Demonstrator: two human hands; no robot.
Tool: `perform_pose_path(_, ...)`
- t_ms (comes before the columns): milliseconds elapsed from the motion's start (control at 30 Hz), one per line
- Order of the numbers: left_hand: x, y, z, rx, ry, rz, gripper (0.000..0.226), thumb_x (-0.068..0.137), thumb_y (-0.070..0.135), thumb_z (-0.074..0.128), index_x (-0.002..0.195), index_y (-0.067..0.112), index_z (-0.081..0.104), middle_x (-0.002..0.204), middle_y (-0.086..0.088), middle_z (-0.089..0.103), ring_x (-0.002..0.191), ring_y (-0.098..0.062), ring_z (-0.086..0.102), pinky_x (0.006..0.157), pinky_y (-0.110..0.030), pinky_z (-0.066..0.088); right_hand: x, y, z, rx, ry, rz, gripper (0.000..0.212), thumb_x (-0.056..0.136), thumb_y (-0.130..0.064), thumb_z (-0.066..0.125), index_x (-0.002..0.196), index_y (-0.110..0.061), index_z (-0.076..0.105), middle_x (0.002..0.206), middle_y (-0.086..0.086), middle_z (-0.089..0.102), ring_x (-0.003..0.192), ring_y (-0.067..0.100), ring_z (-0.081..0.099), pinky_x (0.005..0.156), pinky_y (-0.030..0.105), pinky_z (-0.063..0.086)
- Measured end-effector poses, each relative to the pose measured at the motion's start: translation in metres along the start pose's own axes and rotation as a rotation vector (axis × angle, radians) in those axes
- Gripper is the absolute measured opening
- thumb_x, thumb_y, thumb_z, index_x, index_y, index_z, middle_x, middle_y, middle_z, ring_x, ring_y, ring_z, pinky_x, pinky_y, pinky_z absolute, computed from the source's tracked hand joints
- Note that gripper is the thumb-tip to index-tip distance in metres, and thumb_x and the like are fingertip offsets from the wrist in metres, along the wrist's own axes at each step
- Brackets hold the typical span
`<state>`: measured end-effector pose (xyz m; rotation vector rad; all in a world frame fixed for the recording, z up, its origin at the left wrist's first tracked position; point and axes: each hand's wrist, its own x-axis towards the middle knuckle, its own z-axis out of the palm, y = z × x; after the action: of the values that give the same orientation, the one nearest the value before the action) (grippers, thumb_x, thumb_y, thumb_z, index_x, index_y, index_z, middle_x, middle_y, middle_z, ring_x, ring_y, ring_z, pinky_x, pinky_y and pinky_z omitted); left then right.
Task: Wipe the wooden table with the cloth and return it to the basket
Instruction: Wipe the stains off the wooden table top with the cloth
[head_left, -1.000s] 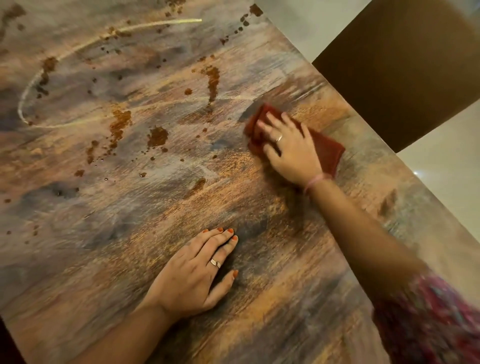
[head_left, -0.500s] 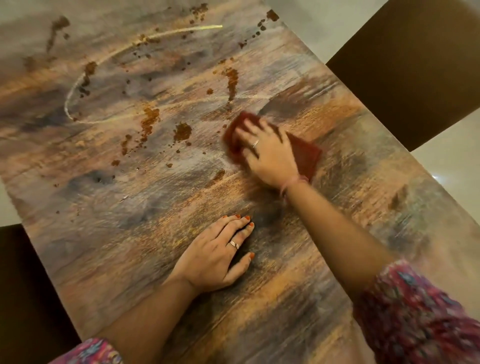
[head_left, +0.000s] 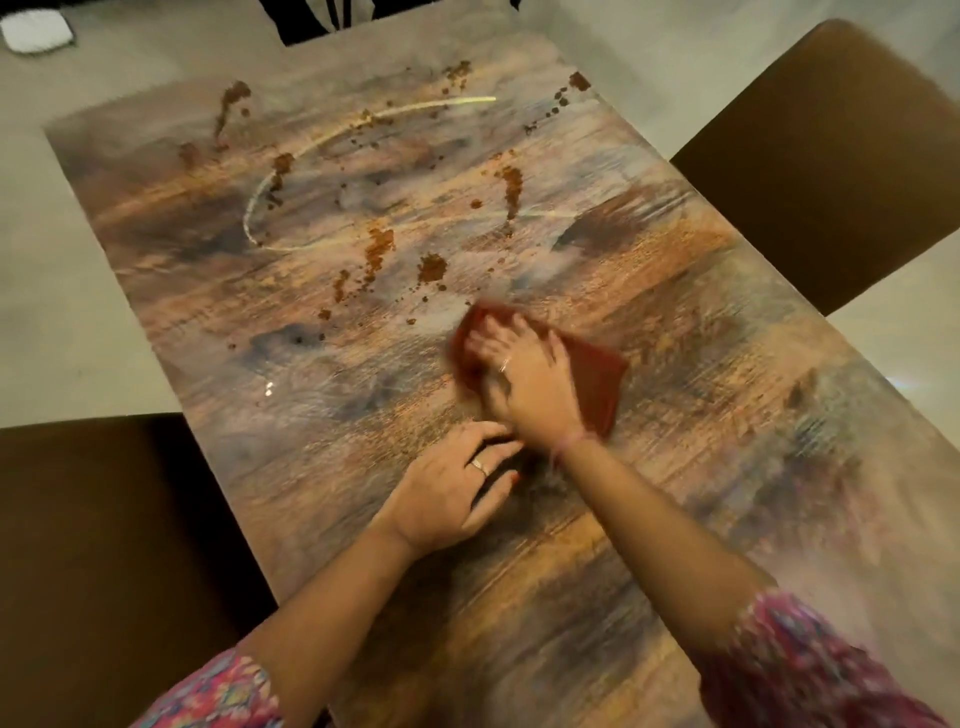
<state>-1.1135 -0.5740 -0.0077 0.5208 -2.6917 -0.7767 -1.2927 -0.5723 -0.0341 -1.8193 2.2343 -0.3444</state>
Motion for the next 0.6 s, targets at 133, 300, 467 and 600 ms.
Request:
perform_pose_path(133,-0.052,-0.009,-0.031,-0.068,0.104,-0.183,0.032,0.097,0.028,0.045,0.102,0.007,0.069,0.104,-0.005,0.061,0.098,-0.016,0.055,0.087,-0.025,0.044,-0.048,0.009,-0.007,-0.046,-0.164,-0.321,0.051,0.092,-0.036,0.041,0.143,-0.040,0.038,0.155,-0.013,0.031,0.146,0.013,0.020,0.115,0.043,0.016)
perform_pose_path(300,-0.103,-0.023,-0.050,-0.140,0.068,-0.519,0.027,0.099,0.029,0.045,0.104,0.013,0.066,0.096,0.008,0.056,0.092,-0.008,0.050,0.079,-0.025,0.038,0.003,0.040,-0.038,0.036,0.036,0.402,0.046,0.098,-0.028,0.045,0.143,-0.035,0.042,0.156,-0.009,0.029,0.146,0.017,0.019,0.117,0.049,0.016)
perform_pose_path(467,-0.124,-0.027,-0.059,-0.201,0.135,-0.669,0.034,0.096,0.035,0.044,0.082,0.009,0.062,0.075,-0.001,0.054,0.066,-0.007,0.052,0.058,-0.029,0.040,-0.025,-0.060,0.005,-0.010,0.041,0.303,0.045,0.095,-0.030,0.044,0.139,-0.037,0.044,0.153,-0.013,0.034,0.142,0.014,0.025,0.112,0.046,0.020)
perform_pose_path(600,-0.130,-0.042,-0.079,-0.274,0.183,-0.725,0.022,0.097,0.025,0.051,0.080,0.017,0.062,0.064,0.002,0.050,0.054,-0.012,0.051,0.047,-0.018,0.031,-0.059,-0.080,0.010,-0.118,-0.075,0.058,0.044,0.095,-0.036,0.041,0.139,-0.038,0.044,0.150,-0.013,0.039,0.137,0.017,0.036,0.099,0.046,0.031)
